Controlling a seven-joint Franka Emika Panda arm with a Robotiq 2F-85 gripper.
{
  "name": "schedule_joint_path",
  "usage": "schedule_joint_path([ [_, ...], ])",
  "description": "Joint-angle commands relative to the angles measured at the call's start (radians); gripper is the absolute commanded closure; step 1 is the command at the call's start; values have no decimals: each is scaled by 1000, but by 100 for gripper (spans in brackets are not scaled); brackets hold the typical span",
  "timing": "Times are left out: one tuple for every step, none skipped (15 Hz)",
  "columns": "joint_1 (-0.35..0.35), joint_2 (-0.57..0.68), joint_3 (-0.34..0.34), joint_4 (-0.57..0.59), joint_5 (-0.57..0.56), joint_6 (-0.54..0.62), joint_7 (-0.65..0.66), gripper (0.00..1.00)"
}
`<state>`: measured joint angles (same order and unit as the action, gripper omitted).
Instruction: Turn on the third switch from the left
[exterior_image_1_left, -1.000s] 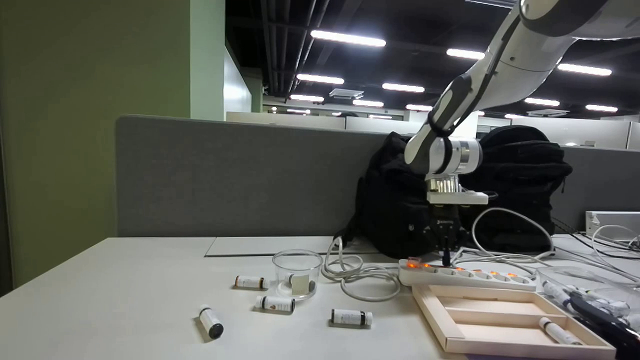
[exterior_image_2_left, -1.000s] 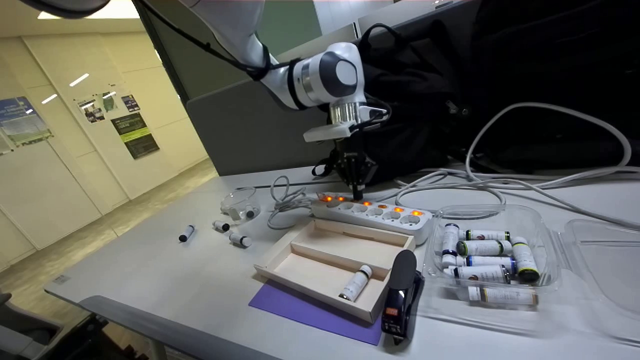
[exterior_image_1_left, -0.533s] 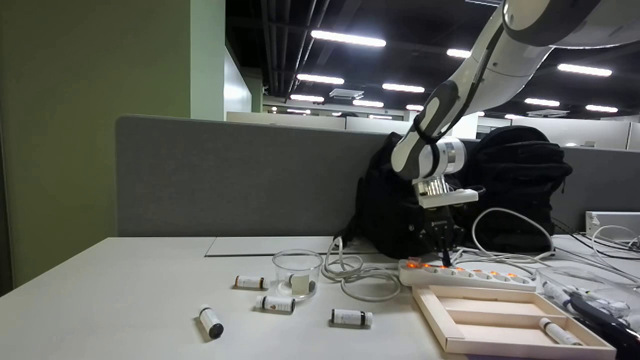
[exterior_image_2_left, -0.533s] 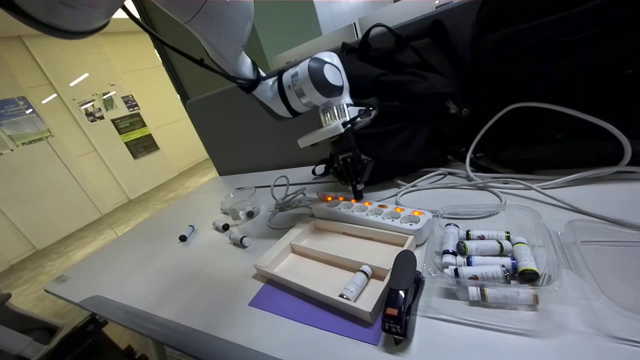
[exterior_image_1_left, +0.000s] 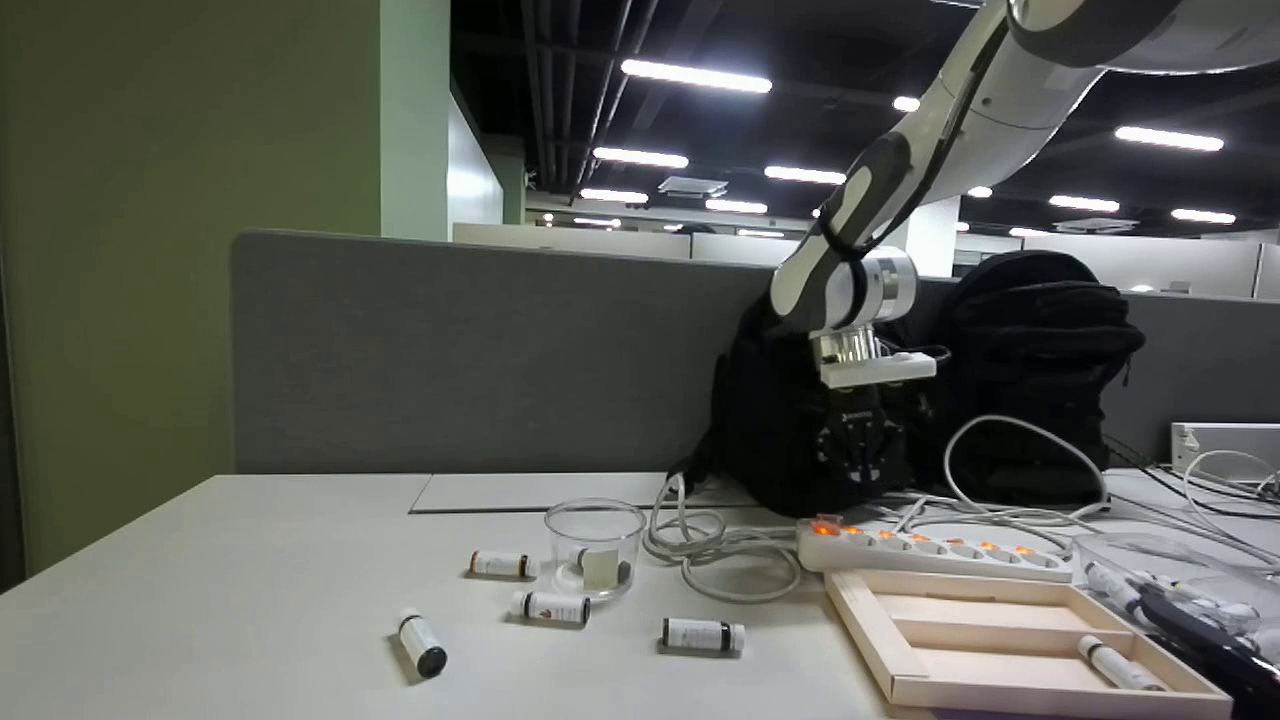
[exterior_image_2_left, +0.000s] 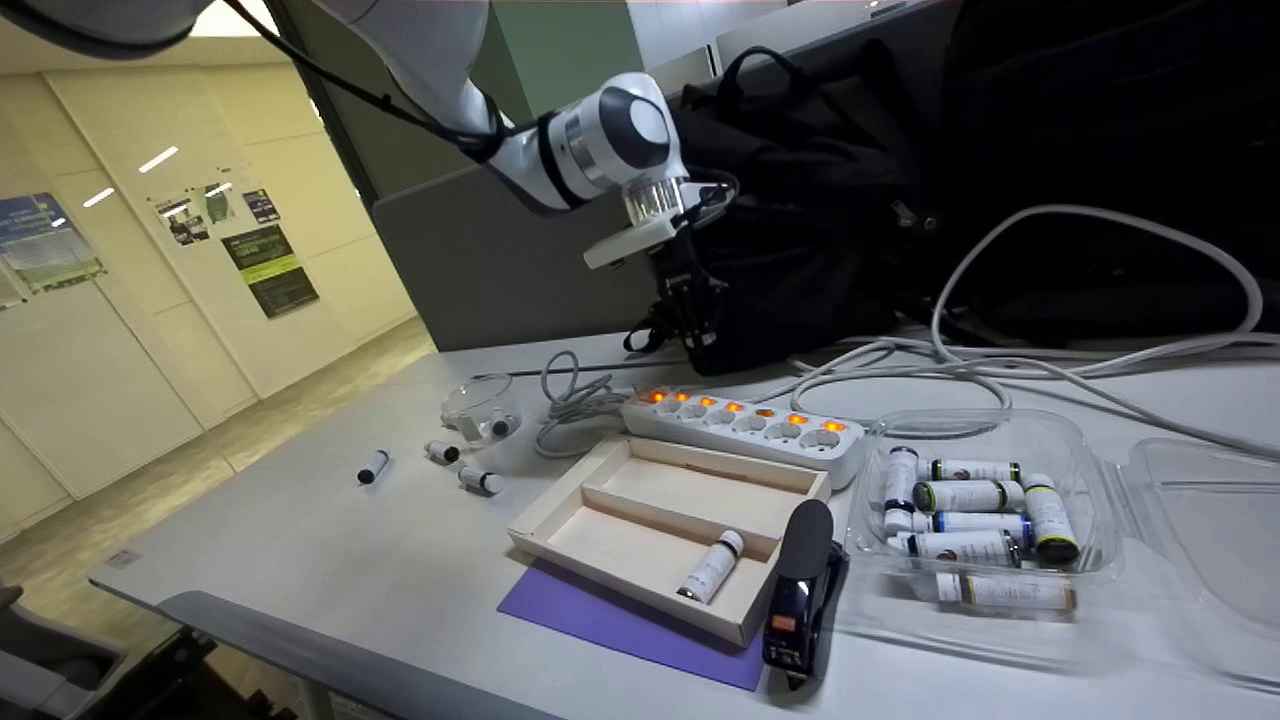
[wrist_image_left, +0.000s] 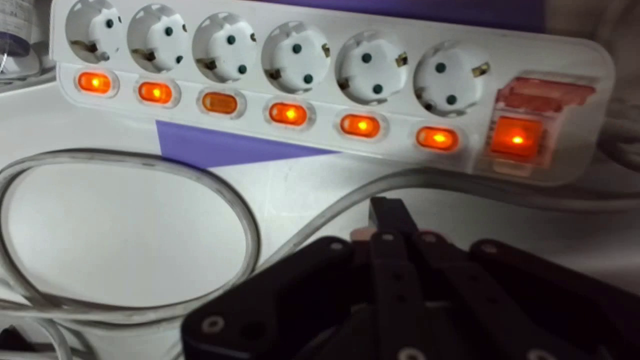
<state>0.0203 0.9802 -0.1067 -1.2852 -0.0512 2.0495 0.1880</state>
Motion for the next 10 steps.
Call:
schedule_joint_path([
  [-12, -83, 37, -11, 32, -42, -11, 67],
  [-13, -95, 40, -11, 38, -48, -12, 61],
  [-16, -107, 46, -11, 45, -56, -14, 54],
  [-19, -117, 51, -10, 55, -64, -17, 46],
  [-24, -125, 57, -8, 66, -75, -23, 40],
  [-29, -134, 63, -8, 78, -87, -29, 34],
  [-33, -141, 69, -9, 91, -94, -34, 27],
  [-36, -152, 73, -12, 104, -104, -38, 20],
  [-39, -162, 76, -18, 113, -107, -44, 14],
  [-41, -171, 79, -22, 122, -111, -48, 7],
])
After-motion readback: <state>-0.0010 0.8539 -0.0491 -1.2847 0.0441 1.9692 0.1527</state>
